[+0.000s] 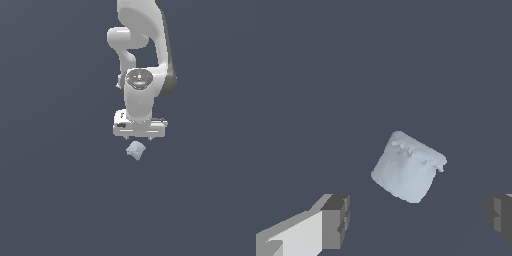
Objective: Pick up the object and move it to a goal position.
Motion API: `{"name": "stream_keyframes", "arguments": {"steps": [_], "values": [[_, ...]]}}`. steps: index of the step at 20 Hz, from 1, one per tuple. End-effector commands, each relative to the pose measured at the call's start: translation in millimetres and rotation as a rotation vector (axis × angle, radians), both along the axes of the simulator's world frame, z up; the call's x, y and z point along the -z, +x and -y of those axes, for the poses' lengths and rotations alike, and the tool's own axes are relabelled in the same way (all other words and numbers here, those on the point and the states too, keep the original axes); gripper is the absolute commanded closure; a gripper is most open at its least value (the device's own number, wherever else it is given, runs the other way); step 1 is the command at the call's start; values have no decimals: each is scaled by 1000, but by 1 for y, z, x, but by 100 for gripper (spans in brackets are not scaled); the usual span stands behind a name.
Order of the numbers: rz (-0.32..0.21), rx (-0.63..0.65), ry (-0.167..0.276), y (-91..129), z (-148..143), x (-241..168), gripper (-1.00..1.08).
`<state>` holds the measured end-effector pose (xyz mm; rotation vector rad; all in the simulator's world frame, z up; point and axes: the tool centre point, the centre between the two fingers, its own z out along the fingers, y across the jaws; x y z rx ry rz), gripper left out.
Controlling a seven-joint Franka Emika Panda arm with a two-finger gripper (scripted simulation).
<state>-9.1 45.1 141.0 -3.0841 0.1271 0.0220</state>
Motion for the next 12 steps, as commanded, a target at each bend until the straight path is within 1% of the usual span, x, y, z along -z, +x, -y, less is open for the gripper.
{"name": "stream_keyframes", "arguments": {"steps": [1,12], "values": [[-2,39,-4,-1,0,4,-92],[-6,295,-32,-4,2,31,-92]]}}
